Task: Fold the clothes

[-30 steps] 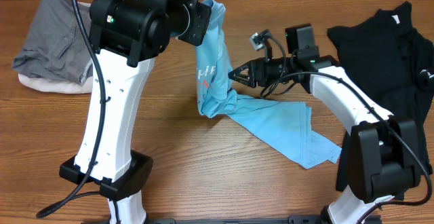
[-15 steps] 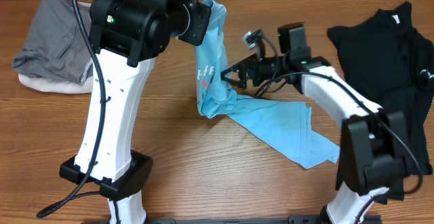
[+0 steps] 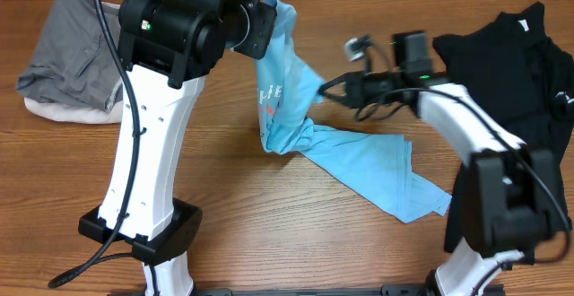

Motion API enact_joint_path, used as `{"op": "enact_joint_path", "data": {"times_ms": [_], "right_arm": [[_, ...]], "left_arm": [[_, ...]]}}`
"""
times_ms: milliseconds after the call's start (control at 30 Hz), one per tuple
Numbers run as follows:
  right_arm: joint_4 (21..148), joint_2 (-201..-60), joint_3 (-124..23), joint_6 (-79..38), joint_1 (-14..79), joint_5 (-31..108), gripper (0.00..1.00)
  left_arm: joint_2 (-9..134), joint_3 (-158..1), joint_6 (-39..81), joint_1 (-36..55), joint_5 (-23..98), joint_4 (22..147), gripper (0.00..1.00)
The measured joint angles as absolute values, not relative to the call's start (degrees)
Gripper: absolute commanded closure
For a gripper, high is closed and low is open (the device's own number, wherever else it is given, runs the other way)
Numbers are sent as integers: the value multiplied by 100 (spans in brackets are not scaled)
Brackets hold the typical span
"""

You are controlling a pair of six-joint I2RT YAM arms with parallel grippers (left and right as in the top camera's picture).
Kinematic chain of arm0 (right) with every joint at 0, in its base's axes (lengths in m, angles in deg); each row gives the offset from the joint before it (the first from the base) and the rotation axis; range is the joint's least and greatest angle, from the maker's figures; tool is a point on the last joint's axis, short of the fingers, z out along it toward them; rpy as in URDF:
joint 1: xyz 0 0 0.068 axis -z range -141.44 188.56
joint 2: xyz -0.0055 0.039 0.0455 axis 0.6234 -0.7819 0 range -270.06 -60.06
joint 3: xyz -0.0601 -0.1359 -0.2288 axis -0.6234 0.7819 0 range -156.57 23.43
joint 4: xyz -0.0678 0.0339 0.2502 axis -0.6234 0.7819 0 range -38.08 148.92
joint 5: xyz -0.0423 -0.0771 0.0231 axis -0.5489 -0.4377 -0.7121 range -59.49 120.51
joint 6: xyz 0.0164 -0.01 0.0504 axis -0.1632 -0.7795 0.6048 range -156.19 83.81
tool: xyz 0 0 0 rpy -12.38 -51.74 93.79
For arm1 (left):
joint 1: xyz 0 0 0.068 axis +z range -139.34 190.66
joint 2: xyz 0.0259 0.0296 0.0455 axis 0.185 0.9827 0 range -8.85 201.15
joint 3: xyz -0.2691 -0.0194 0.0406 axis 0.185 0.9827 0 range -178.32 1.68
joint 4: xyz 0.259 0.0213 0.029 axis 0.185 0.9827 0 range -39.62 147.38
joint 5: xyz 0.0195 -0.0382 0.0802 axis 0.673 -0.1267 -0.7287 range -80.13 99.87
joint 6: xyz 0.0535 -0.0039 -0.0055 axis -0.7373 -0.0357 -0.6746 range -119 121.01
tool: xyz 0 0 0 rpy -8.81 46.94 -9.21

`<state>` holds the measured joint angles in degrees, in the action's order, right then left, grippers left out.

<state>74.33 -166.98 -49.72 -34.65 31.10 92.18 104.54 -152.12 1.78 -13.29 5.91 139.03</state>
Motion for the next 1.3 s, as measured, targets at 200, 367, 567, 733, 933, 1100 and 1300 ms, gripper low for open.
{"op": "enact_joint_path", "data": {"times_ms": [200,367,567,733,933,1100,1300], "right_arm": [[8015,-15351,-5175,-3451,3674,9170,96],[8657,-14151,-5665,-3454,3864,8554,96],[9993,-13037,-6891,-3482,3892,7210,96],[11324,-12635,-7920,-3534,3895,6112,96],[12504,-12667,-8862,-3602,3892,5267,96],[13182,-12720,-9717,-3624,3890,5063,96],[13732,-12654,-10665,-3626,3890,4832,96]], "left_arm": [[10436,-15212,239,-1106,473,13629,96],[10181,-15212,261,-771,431,13162,96],[9424,-15212,261,-736,411,12799,96],[8668,-15214,261,-736,438,12864,96],[7934,-15220,261,-736,652,12875,96],[7440,-15218,261,-736,973,12840,96],[6959,-15225,261,-736,1360,12797,96]]}}
